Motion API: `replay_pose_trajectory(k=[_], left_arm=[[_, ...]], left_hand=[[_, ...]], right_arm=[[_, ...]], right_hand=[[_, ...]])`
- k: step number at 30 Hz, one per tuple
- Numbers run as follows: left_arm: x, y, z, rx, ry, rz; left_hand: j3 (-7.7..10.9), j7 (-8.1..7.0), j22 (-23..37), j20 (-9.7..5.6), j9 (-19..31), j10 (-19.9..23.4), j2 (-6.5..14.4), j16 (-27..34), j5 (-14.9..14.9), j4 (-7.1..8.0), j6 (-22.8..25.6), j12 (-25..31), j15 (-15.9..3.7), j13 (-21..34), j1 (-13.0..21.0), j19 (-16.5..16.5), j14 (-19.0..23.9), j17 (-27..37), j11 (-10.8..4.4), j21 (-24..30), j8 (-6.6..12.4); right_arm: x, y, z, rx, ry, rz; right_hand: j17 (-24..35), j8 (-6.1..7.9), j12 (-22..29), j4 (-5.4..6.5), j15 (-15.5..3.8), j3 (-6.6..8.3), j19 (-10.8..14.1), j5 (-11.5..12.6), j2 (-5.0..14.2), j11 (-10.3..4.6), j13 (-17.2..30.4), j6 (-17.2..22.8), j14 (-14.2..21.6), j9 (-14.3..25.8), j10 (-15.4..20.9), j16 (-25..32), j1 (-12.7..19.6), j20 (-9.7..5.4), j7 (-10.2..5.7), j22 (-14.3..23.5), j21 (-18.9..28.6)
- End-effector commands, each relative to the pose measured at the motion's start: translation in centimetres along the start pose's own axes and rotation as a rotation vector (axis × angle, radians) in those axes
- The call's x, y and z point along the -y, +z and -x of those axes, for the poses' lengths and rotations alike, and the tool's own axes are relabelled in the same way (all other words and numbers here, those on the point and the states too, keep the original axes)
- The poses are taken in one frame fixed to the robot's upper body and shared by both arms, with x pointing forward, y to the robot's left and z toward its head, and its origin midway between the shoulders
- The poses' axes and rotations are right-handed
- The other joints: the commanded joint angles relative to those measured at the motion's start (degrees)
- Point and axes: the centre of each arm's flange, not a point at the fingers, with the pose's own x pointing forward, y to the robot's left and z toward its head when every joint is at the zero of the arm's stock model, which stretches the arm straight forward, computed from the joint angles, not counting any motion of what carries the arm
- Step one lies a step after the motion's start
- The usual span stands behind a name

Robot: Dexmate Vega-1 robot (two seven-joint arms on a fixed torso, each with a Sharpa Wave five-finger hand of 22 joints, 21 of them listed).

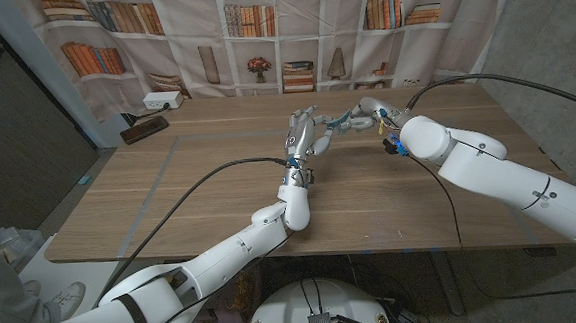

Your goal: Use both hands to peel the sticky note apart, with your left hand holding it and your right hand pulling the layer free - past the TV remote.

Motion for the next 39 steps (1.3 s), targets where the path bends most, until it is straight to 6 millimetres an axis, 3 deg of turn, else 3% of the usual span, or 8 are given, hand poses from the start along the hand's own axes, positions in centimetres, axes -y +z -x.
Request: replay_pose_trajectory(k=[1,14,20,39], left_arm=[[0.0,-0.1,-0.01,-0.013,0.006,0.021],[0.03,-0.2,0.14,-0.029,0.006,0.066],[-0.02,-0.24,0.16,-0.025,0.005,0.063],[-0.01,-0.25,0.22,0.003,-0.007,0.045]], left_hand=[[-0.07,-0.1,-0.3,-0.15,0.2,0.6,0.0,0.7,-0.2,-0.01,0.5,0.2,-6.32,0.3,0.1,0.2,0.2,-0.1,-0.19,-0.3,0.3],[0.08,0.16,-2.1,-0.71,0.2,1.0,0.1,1.1,-0.2,-0.12,0.9,0.4,-6.94,0.2,0.0,1.0,0.5,-0.9,-0.07,-0.7,0.38],[0.14,0.26,-2.7,-0.91,0.2,1.2,0.1,1.1,-0.3,-0.18,1.2,0.5,-7.21,0.2,0.0,1.2,0.5,-1.2,-0.17,-0.9,0.47],[0.17,-0.66,-4.8,-1.36,0.1,1.1,0.1,1.2,-0.4,-0.09,2.2,0.3,-8.51,0.0,-0.4,0.9,-0.5,-2.0,-0.3,-1.8,0.64]], right_arm=[[-0.19,0.04,0.45,0.026,-0.086,-0.024],[-0.47,-0.32,0.53,0.047,-0.135,-0.01],[-0.49,-0.35,0.42,0.043,-0.134,0.0],[-0.35,-0.47,0.13,0.025,-0.116,0.044]], right_hand=[[-0.1,0.8,0.5,-0.29,-1.97,0.53,1.1,-0.6,0.19,-1.5,0.0,1.8,2.2,1.2,1.9,0.5,2.0,-1.62,-0.6,0.4,0.9],[-0.1,1.19,0.6,0.23,-5.19,1.13,0.8,-1.2,0.95,-2.9,0.1,2.3,3.5,2.6,3.2,0.2,3.0,-3.32,-0.25,0.8,1.1],[0.0,1.29,0.5,0.76,-5.47,1.42,0.5,-1.1,1.77,-3.13,0.2,2.1,3.3,3.4,3.5,0.0,2.8,-3.59,0.0,1.0,1.2],[0.1,2.76,0.5,1.25,-5.98,1.32,0.2,0.4,1.3,-3.4,0.4,3.1,3.0,5.7,4.3,-0.4,1.7,-3.65,0.27,1.2,1.4]])
